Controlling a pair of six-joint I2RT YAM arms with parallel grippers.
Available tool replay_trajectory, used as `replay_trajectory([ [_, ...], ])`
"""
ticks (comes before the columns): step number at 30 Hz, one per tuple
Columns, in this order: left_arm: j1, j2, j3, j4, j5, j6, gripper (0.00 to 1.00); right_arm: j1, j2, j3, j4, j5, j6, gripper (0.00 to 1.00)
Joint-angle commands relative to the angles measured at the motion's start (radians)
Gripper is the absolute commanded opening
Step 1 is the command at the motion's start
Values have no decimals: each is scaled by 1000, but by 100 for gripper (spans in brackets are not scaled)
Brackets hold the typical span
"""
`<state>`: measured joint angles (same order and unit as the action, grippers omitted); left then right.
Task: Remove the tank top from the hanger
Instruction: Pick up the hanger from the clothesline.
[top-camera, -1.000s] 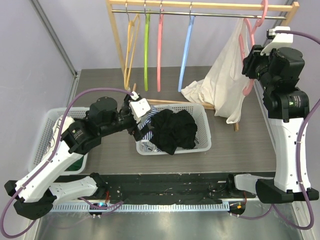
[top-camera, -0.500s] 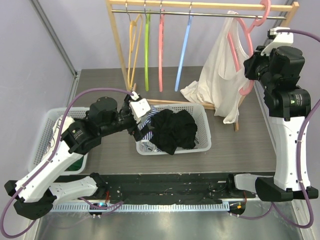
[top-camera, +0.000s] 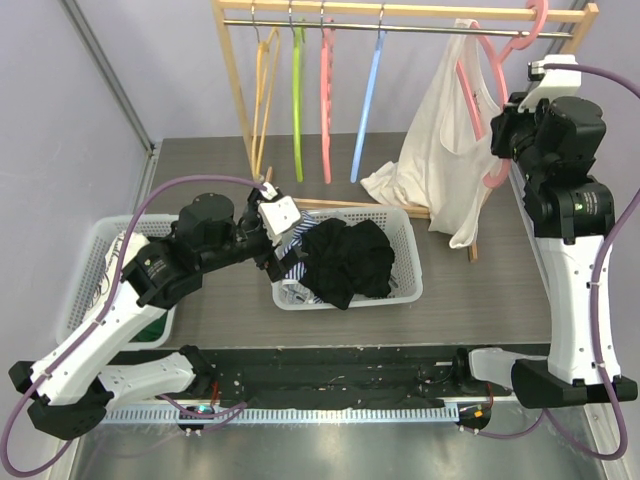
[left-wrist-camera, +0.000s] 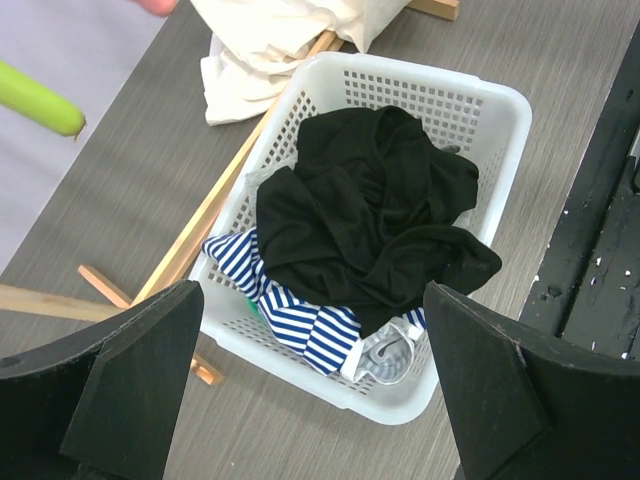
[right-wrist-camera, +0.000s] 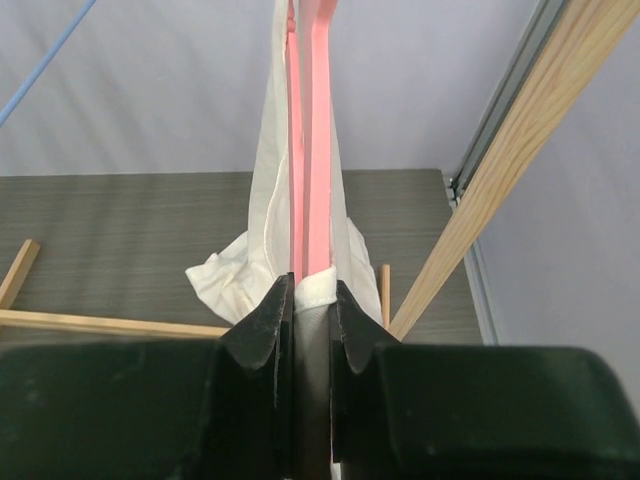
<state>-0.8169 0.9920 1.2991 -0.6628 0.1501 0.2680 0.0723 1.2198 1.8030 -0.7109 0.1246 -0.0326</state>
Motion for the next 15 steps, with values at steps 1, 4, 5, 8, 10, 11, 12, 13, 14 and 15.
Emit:
replay_trajectory([
  [1,9,-21,3,32,5,-12,97,0,-109,-30,425,-6,-72,1],
  [4,10,-19,2,34,5,-13,97,0,-129,-88,523,-19,-87,1],
  [5,12,-19,0,35,5,-13,97,0,-137,-99,545,-26,-90,1],
  [8,13,-23,-1,37,3,-15,97,0,-146,-116,600,-39,-95,1],
  [10,18,-27,-7,42,5,-15,97,0,-157,-134,636,-48,-92,1],
  [11,19,-29,-14,42,2,-16,97,0,-167,-157,674,-49,-79,1],
  [12,19,-32,-15,43,3,-18,97,0,-170,-165,689,-51,-75,1],
  [13,21,-33,-18,45,3,-19,97,0,-174,-168,699,-52,-69,1],
  [14,21,-35,-24,43,3,-18,97,0,-175,-169,706,-55,-60,1],
  [15,21,-36,-24,45,3,-18,97,0,-177,-172,705,-59,-53,1],
])
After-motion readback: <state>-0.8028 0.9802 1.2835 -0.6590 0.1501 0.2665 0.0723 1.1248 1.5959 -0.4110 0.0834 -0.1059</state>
